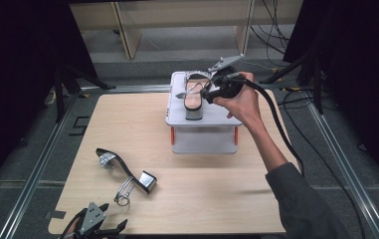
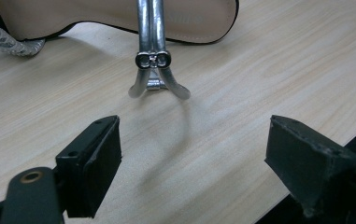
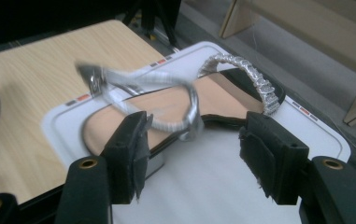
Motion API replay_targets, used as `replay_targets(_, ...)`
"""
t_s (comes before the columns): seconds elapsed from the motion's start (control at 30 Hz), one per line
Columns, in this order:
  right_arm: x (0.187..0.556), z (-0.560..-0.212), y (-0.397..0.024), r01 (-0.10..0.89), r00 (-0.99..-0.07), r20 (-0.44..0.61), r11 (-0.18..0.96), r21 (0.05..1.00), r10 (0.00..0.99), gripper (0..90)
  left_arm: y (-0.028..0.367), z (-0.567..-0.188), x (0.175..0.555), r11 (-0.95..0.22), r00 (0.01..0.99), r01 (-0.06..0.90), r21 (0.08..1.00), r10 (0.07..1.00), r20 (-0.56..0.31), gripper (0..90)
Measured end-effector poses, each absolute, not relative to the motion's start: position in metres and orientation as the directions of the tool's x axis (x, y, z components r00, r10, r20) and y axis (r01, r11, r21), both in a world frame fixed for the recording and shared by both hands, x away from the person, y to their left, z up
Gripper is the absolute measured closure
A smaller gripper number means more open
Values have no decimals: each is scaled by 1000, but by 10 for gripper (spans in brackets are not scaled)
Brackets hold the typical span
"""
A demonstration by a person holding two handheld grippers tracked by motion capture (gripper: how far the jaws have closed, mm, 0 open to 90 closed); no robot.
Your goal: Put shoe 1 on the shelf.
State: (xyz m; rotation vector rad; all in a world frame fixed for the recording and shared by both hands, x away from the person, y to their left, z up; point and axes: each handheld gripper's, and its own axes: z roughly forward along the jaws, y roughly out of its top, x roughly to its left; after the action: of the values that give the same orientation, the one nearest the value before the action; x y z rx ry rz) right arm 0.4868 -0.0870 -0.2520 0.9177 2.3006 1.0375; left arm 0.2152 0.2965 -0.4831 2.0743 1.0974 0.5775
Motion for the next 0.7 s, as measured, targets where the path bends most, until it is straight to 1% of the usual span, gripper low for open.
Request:
replay_targets(0.1,469,-249,-93,290,-717,-167,507,812,677,403,296,-483,215,-378,537,523,764,842,49,177)
replay_targets(0.13,462,-250,-94,275,-730,-174,516,811,661,403,297,-483,215,-390,539,525,757,840,60,177)
replay_targets(0.27,438,-261,-93,257,-776,-163,541,801,610,405,296,-483,215,-378,534,522,765,844,53,178)
replay_targets(0.37,418,-278,-85,240,-811,-152,558,794,565,406,296,-483,215,-379,533,522,764,844,54,178)
replay_targets(0.4,406,-288,-77,239,-836,-130,567,788,533,405,296,-483,215,-374,533,522,767,845,49,178)
replay_targets(0.43,406,-288,-77,239,-836,-130,567,788,533,405,296,-483,215,-369,532,522,769,845,45,178)
replay_targets(0.47,401,-293,-73,228,-842,-133,569,790,522,405,297,-483,216,-390,534,523,758,843,66,178)
replay_targets(0.5,396,-298,-69,238,-852,-110,566,790,513,405,297,-483,216,-387,533,521,760,843,64,177)
replay_targets(0.6,385,-311,-55,232,-878,-88,579,781,470,404,298,-482,216,-394,537,526,754,841,65,178)
replay_targets(0.63,384,-315,-51,207,-887,-106,594,778,449,404,298,-482,215,-393,536,522,757,842,68,177)
replay_targets(0.67,381,-320,-46,233,-889,-76,589,774,452,402,297,-483,216,-383,532,521,763,844,60,177)
replay_targets(0.7,380,-325,-41,205,-898,-98,604,770,430,402,297,-483,216,-381,533,522,763,844,57,177)
